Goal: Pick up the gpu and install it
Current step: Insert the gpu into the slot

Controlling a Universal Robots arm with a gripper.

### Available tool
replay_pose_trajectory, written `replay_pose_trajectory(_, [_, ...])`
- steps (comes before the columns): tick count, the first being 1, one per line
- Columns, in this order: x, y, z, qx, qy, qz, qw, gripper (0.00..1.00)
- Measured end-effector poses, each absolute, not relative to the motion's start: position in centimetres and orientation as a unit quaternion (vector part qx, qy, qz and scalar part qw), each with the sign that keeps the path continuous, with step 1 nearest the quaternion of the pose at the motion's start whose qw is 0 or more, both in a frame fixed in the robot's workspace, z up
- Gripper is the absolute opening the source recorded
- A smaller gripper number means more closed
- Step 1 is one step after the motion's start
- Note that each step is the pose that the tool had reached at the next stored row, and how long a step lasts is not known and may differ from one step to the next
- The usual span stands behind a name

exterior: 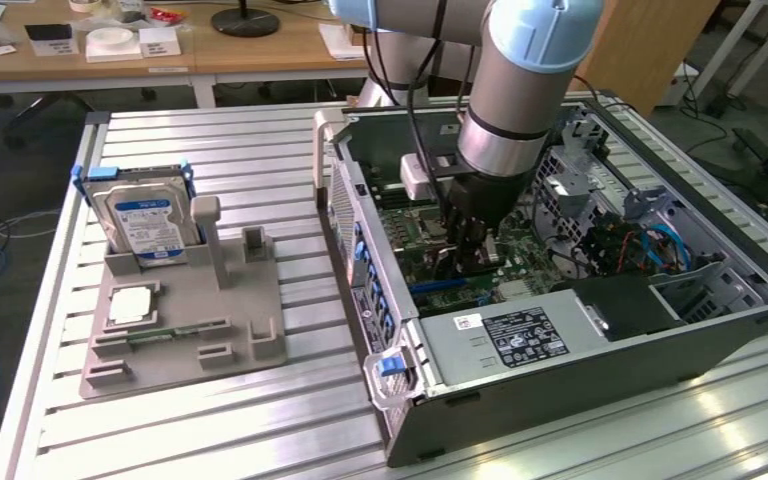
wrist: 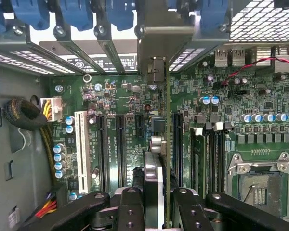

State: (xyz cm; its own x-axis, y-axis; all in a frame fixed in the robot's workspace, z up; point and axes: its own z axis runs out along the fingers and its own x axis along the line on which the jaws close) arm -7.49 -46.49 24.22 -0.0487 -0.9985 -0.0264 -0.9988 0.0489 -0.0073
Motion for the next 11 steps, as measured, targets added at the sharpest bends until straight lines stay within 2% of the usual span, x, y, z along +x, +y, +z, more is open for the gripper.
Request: replay_pose_trajectory(11, [-7.61, -46.47, 23.57, -0.690, 0.724, 0.006, 0.012, 0.28])
